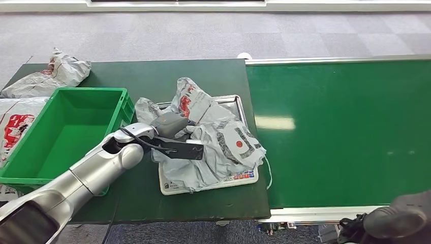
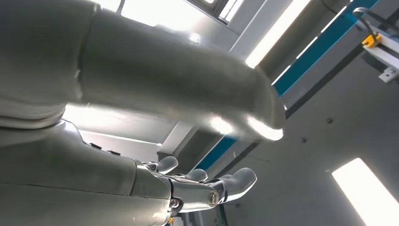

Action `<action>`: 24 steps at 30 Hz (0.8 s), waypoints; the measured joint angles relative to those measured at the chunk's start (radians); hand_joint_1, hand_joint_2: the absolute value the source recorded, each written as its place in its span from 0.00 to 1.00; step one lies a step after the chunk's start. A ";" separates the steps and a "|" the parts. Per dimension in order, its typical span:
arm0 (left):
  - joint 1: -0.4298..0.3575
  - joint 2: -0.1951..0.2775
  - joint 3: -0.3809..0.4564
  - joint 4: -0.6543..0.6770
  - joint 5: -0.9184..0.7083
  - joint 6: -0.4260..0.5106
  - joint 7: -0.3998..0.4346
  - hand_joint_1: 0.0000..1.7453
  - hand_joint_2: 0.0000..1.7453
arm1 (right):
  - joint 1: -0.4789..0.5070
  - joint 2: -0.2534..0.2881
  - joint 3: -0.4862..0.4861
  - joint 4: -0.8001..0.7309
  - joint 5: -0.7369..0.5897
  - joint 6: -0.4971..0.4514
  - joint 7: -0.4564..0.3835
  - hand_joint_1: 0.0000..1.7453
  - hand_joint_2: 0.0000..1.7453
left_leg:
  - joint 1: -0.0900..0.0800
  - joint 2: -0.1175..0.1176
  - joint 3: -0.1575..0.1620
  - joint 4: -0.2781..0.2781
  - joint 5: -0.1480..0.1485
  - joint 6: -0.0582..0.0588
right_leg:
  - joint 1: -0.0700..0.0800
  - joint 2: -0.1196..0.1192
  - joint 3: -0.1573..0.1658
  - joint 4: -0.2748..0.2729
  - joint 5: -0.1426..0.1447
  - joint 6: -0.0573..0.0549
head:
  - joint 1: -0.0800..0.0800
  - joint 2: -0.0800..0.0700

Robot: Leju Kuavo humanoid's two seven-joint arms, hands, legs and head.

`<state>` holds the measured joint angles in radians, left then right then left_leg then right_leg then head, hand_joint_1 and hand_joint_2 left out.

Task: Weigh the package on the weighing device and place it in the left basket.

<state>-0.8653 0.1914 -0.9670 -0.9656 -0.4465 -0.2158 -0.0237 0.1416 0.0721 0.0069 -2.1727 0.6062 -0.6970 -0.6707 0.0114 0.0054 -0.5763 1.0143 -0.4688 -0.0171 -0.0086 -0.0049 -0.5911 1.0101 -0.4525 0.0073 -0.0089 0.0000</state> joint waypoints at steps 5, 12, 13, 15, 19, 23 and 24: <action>0.007 0.123 0.094 -0.223 0.018 -0.008 0.019 1.00 1.00 | 0.028 -0.009 -0.010 -0.016 -0.058 0.000 -0.022 0.00 1.00 | 0.001 0.000 -0.001 0.000 0.000 0.000 | 0.001 0.001 -0.001 0.000 0.000 0.000 | 0.000 0.000; -0.004 0.272 0.276 -0.522 -0.007 0.099 0.011 1.00 1.00 | 0.076 -0.014 -0.038 -0.052 -0.068 0.000 -0.027 0.00 1.00 | 0.001 0.000 -0.002 0.000 0.000 0.000 | 0.001 0.001 -0.002 0.000 0.000 0.000 | 0.000 0.000; -0.010 0.287 0.304 -0.552 -0.021 0.140 0.011 1.00 1.00 | 0.084 -0.015 -0.042 -0.058 -0.071 0.000 -0.027 0.00 1.00 | 0.001 0.000 -0.002 0.000 0.000 0.000 | 0.001 0.001 -0.002 0.000 0.000 0.000 | 0.000 0.000; -0.023 0.317 0.366 -0.595 -0.044 0.227 0.009 1.00 1.00 | 0.100 -0.016 -0.050 -0.069 -0.082 0.000 -0.027 0.00 1.00 | 0.001 0.001 -0.002 0.000 0.000 0.000 | 0.001 0.002 -0.002 0.000 0.000 -0.001 | 0.000 0.000; -0.029 0.385 0.507 -0.623 -0.065 0.374 -0.001 1.00 1.00 | 0.130 -0.018 -0.066 -0.086 -0.090 0.000 -0.027 0.00 1.00 | 0.001 0.003 -0.001 -0.001 0.000 -0.001 | 0.001 0.003 -0.003 0.000 -0.001 -0.001 | 0.000 0.000; 0.023 0.442 0.630 -0.616 -0.063 0.457 -0.023 1.00 1.00 | 0.154 -0.018 -0.077 -0.104 -0.085 0.000 -0.027 0.00 1.00 | 0.001 0.004 0.000 -0.002 0.000 -0.001 | 0.001 0.003 -0.002 0.000 -0.002 -0.002 | 0.000 0.000; 0.036 0.450 0.648 -0.614 -0.062 0.463 -0.028 1.00 1.00 | 0.157 -0.018 -0.080 -0.107 -0.085 -0.001 -0.027 0.00 1.00 | 0.002 0.004 0.000 -0.002 0.000 -0.001 | 0.002 0.003 -0.002 0.000 -0.002 -0.003 | 0.000 0.000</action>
<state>-0.8296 0.6417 -0.3194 -1.5792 -0.5089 0.2475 -0.0520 0.2985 0.0542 -0.0727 -2.2800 0.5207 -0.6975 -0.6973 0.0130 0.0094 -0.5763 1.0121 -0.4687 -0.0184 -0.0071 -0.0021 -0.5934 1.0102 -0.4542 0.0048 -0.0091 0.0000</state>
